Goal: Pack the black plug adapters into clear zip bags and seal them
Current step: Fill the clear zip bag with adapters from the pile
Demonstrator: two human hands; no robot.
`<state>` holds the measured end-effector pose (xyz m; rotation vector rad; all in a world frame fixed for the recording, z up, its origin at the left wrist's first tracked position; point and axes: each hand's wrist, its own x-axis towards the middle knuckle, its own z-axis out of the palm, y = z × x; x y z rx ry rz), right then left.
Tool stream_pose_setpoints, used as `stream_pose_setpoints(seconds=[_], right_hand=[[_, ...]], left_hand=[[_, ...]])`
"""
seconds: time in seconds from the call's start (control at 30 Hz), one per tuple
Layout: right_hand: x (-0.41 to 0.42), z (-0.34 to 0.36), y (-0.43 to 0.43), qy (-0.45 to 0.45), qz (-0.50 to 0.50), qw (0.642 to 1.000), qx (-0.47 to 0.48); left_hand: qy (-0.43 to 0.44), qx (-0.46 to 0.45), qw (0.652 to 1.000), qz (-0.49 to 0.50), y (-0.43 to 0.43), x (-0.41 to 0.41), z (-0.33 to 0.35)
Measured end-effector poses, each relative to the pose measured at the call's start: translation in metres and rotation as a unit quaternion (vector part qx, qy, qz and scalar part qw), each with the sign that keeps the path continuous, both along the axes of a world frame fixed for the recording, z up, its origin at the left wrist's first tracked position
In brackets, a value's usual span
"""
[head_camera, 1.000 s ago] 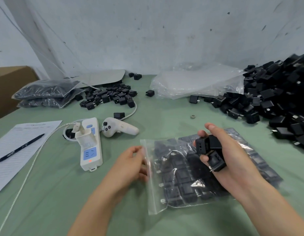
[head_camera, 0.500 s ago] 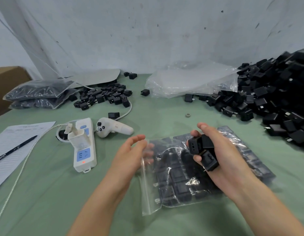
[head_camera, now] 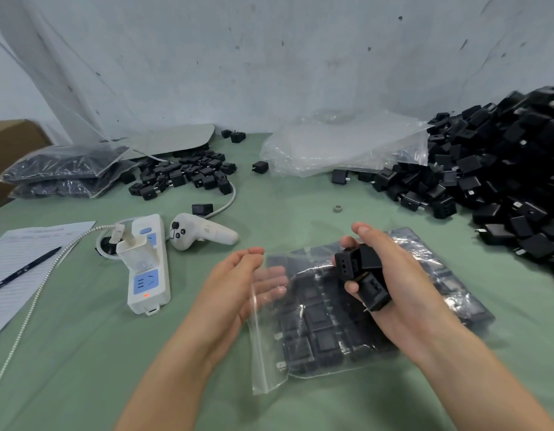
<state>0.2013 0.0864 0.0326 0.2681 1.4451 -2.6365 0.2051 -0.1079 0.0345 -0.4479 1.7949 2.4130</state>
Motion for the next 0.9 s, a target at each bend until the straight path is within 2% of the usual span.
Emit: stream_pose_setpoints(seconds=[0.17,0.27,0.3,0.33,0.37,0.4,0.43,0.47,0.5,0.53,0.6,0.67,0.8,0.9], right_hand=[[0.000,0.000,-0.002,-0.001,-0.006,1.000,-0.005],[-0.001,0.000,-0.002,0.001,-0.006,1.000,-0.011],[-0.001,0.000,-0.002,0.000,-0.005,1.000,-0.010],[-0.001,0.001,-0.002,0.000,-0.004,1.000,-0.011],[0.000,0.002,-0.003,0.001,-0.002,1.000,-0.013],[0.000,0.003,-0.004,0.003,0.001,1.000,-0.016],[0.001,0.005,-0.005,0.006,0.003,1.000,-0.017],[0.001,0.006,-0.007,0.009,0.002,1.000,-0.015],[0.002,0.007,-0.010,0.012,0.000,1.000,-0.009],[0.003,0.008,-0.013,0.018,-0.002,1.000,-0.003],[0.005,0.009,-0.020,0.032,-0.004,0.999,0.002],[0.007,0.011,-0.026,0.038,0.002,0.999,-0.002],[0.008,0.013,-0.027,0.052,-0.010,0.998,0.021],[0.005,0.012,-0.016,0.053,-0.046,0.996,0.058]], left_hand=[[-0.010,0.037,0.999,-0.031,0.009,0.000,-0.002],[-0.019,0.006,1.000,-0.021,0.004,-0.001,-0.002],[-0.012,-0.037,0.999,-0.003,0.001,-0.001,-0.002],[0.008,-0.118,0.993,0.028,-0.002,0.000,-0.003],[0.040,-0.237,0.968,0.072,-0.006,0.000,-0.006],[0.086,-0.357,0.923,0.117,-0.009,0.001,-0.006],[0.140,-0.433,0.879,0.146,-0.007,0.004,-0.003],[0.187,-0.457,0.856,0.151,-0.002,0.008,0.001],[0.216,-0.442,0.861,0.127,0.006,0.013,0.005],[0.225,-0.403,0.883,0.084,0.015,0.017,0.009],[0.206,-0.332,0.920,-0.016,0.035,0.023,0.012],[0.200,-0.324,0.923,-0.054,0.049,0.027,0.010],[0.184,-0.259,0.947,-0.041,0.039,0.023,0.014],[0.139,-0.245,0.955,0.095,-0.001,0.010,0.018]])
